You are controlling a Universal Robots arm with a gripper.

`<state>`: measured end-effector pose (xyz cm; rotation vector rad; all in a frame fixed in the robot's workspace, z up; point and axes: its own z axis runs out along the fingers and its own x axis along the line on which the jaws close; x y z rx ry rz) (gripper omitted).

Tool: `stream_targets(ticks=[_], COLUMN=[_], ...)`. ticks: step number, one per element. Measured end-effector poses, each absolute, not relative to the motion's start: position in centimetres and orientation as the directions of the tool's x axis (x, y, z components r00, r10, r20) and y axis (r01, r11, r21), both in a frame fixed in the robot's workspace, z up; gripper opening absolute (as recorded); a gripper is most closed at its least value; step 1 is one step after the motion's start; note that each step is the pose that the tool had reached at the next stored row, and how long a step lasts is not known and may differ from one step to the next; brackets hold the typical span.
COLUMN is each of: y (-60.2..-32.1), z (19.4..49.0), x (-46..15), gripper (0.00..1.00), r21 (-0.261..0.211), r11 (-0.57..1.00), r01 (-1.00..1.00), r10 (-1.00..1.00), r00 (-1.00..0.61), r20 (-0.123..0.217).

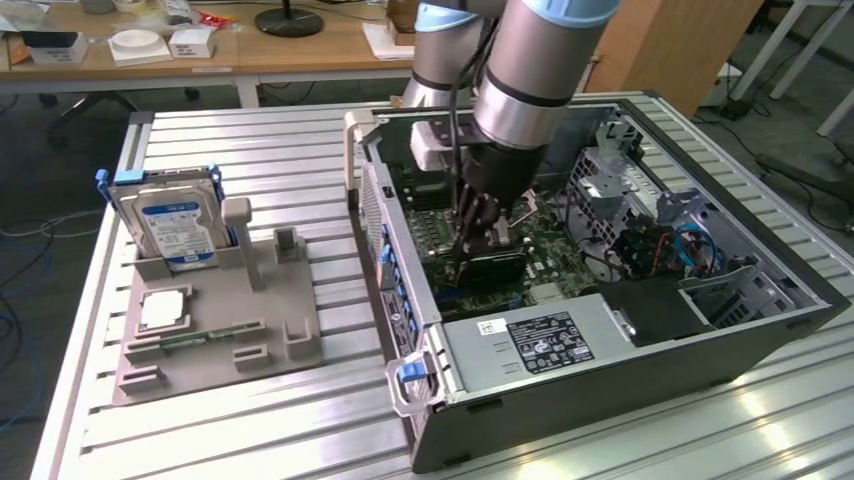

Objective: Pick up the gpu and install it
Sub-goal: 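Press down on the gpu until it lock into place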

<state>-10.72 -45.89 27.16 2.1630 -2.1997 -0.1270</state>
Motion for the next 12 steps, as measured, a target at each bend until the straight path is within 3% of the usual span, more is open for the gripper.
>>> stream_targets(ticks=[5, 12], y=[-45.90, -45.85], z=[27.22, 27.80], x=[-10.36, -10.35], gripper=[0.10, 0.10], r21=[0.184, 0.244], r11=[0.016, 0.016], r01=[-0.983, -0.970], r10=[-1.000, -1.000], r00=[-0.019, -0.020], r20=[-0.017, -0.016])
